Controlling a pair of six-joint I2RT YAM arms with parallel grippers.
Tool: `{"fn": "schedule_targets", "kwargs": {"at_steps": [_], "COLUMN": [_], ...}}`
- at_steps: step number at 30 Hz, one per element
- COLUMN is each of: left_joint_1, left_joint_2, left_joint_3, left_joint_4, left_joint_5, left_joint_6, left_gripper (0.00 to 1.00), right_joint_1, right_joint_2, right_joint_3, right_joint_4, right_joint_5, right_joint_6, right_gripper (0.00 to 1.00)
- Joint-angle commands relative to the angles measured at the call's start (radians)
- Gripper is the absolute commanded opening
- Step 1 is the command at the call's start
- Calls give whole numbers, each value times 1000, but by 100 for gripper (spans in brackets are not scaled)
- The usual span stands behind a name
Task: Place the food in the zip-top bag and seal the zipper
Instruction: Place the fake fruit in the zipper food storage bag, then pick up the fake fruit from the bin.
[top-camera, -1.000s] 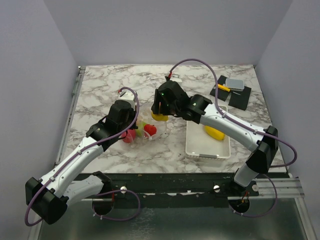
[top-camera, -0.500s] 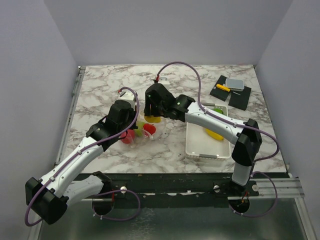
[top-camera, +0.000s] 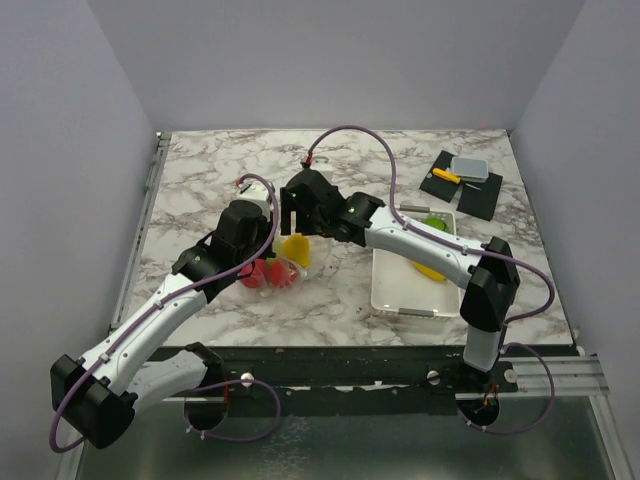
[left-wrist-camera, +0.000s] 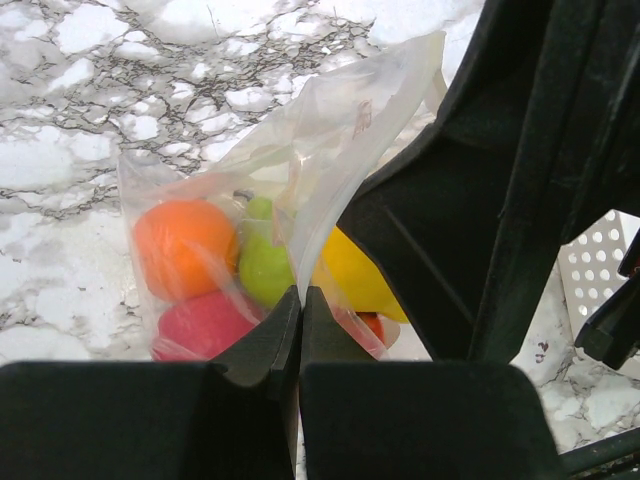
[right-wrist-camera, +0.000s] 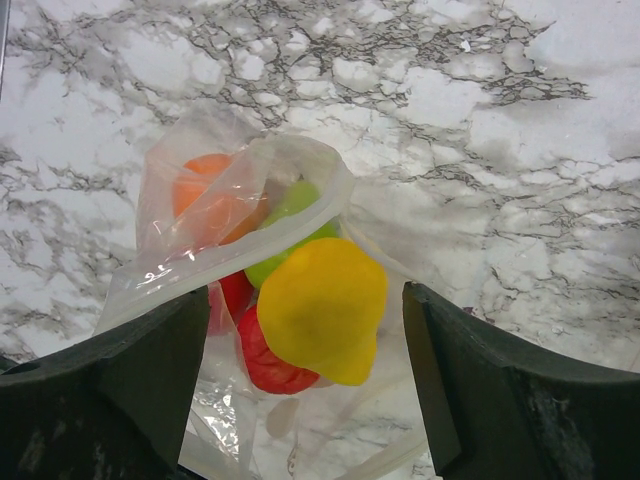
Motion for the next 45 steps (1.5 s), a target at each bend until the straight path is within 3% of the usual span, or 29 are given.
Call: {"fn": "schedule_targets", "kwargs": {"at_steps": [1,11,29,38,45], "left_joint_1": [5,5,5,5,5], "left_joint_2": [-7,-4,0,4,7], "left_joint_3": [-12,-12,-13,-12,-12], "left_joint_4": [0,0,0,0,0], "left_joint_5": [8,4,8,14,15], "left_joint_6": [8,7,6,6,6], "left_gripper": [0,0,0,0,0], "right_joint_1": [12,12,4,-55,-157], "right_joint_2": [-32,-151,-401,-522,-561], "right_joint_3": [7,-95,-348,-482,-574], "right_joint_4": [23,17,-103,-140,-87], "right_joint_5": [8,53,284,350,297], "right_joint_6": [-4,3,2,-17,-58], "right_gripper": [83,82,81,82,82]}}
